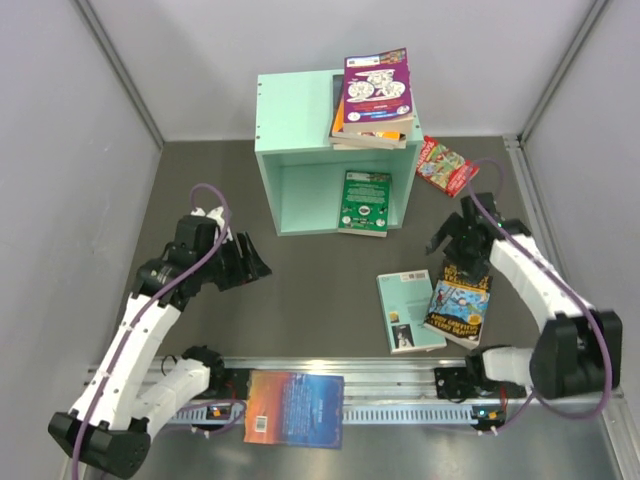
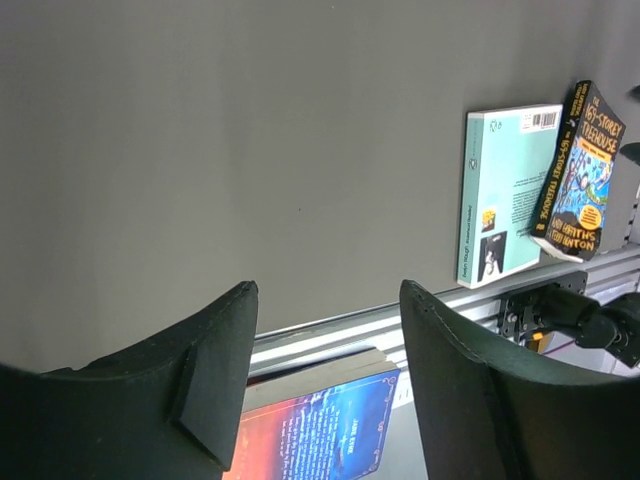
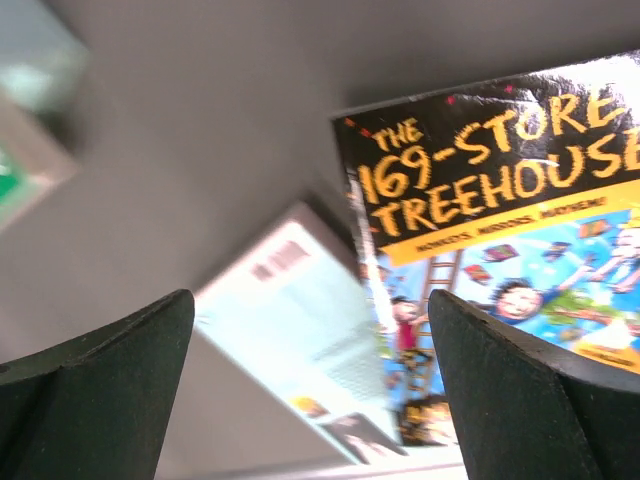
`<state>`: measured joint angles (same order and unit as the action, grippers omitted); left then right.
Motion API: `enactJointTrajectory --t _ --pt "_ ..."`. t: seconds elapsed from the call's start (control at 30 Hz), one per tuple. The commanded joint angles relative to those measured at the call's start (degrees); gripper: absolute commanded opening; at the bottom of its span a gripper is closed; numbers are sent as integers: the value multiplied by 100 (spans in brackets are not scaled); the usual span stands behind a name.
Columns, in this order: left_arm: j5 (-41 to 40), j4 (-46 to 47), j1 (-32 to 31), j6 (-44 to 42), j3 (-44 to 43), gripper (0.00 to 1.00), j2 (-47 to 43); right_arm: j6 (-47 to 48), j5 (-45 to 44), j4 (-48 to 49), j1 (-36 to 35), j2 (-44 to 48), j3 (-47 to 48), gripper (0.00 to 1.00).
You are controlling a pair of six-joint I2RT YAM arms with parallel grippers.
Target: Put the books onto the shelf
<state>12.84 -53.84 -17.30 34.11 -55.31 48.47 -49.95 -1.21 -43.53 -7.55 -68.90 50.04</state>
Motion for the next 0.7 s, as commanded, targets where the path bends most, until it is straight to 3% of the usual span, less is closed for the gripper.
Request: enactJointTrajectory --t 0.0,0.27,0.67 --pt "271 568 -19 -80 29 63 189 1329 -414 -1543 -378 -851 733 100" --pt "193 490 -28 -229 -121 62 269 1971 -1390 -1887 -510 -1642 1139 100" --pt "-220 -38 -28 -88 275 63 -567 1989 -1390 -1167 -677 -2777 1069 100"
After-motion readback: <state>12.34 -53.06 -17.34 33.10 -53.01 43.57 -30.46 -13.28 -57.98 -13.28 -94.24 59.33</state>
